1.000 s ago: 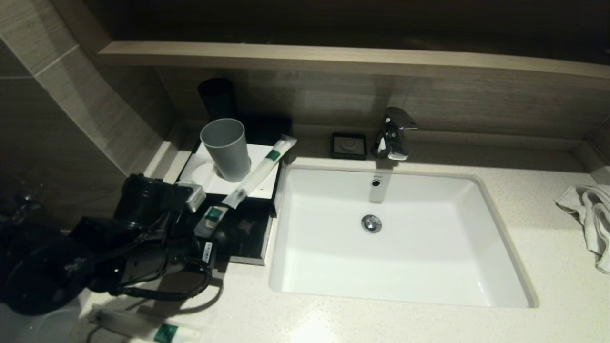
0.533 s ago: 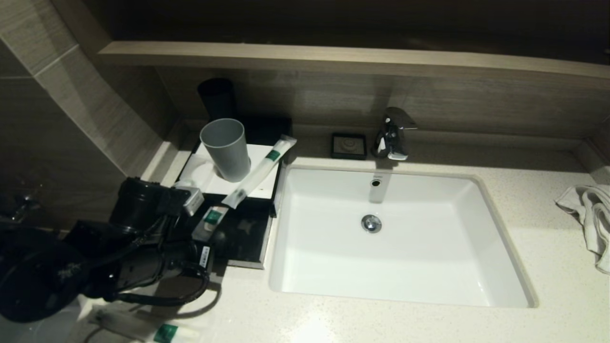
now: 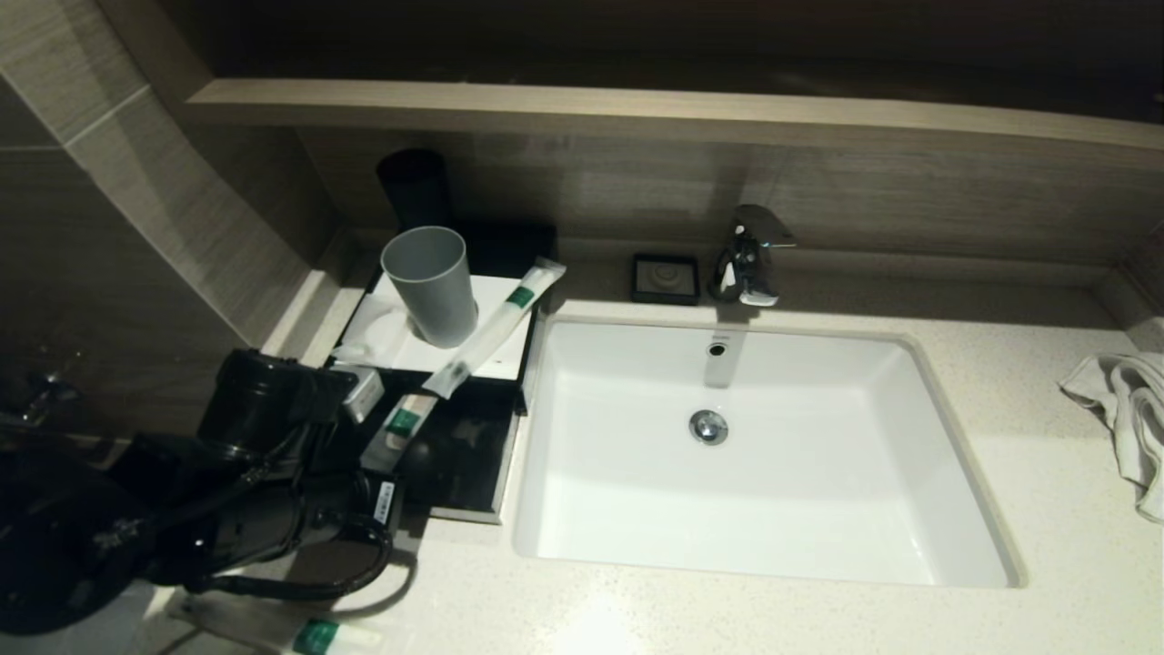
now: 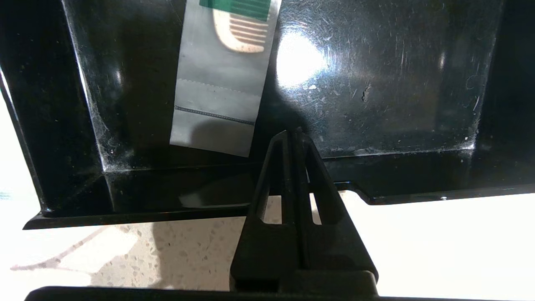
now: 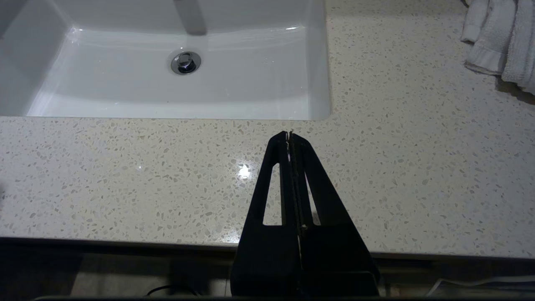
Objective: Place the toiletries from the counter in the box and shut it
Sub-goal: Open the drawer
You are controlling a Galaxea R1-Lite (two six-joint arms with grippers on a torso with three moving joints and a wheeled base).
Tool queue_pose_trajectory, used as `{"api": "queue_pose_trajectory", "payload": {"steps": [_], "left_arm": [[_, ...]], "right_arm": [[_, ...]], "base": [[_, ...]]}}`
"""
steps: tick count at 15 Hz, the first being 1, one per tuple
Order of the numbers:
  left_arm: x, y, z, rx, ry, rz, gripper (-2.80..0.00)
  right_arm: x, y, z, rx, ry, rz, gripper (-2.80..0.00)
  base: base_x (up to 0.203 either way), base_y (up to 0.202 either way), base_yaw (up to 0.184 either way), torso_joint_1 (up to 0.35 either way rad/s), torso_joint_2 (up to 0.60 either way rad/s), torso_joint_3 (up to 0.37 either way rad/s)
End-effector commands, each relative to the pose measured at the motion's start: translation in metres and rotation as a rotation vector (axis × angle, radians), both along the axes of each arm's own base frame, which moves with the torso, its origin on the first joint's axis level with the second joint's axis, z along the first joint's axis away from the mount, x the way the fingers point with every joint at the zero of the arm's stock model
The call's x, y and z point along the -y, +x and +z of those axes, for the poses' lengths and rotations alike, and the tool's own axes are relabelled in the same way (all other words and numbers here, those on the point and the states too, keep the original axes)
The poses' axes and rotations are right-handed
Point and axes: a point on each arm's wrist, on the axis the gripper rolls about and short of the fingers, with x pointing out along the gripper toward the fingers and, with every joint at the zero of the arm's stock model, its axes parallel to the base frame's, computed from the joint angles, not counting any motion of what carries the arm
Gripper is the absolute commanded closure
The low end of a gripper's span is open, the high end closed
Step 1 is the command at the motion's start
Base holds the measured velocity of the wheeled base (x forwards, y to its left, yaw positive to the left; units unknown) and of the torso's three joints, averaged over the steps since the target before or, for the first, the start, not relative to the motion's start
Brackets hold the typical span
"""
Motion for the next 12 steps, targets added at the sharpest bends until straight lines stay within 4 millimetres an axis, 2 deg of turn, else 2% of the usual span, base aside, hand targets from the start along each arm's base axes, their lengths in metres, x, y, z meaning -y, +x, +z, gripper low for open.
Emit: {"api": "queue_pose_trajectory", "payload": {"steps": [1, 12], "left_arm": [[-0.001, -0.003, -0.002, -0.006, 0.003, 0.001, 0.0], [-0.006, -0.016, -0.004, -0.015, 0.007, -0.004, 0.0]], "right_arm": [[0.0, 0.0, 0.0, 0.0, 0.0, 0.0, 0.0], [0.0, 0.0, 0.0, 0.0, 0.0, 0.0, 0.0]], "base": [[0.0, 0.0, 0.0, 0.0, 0.0, 0.0], [0.0, 0.0, 0.0, 0.0, 0.0, 0.0]]}}
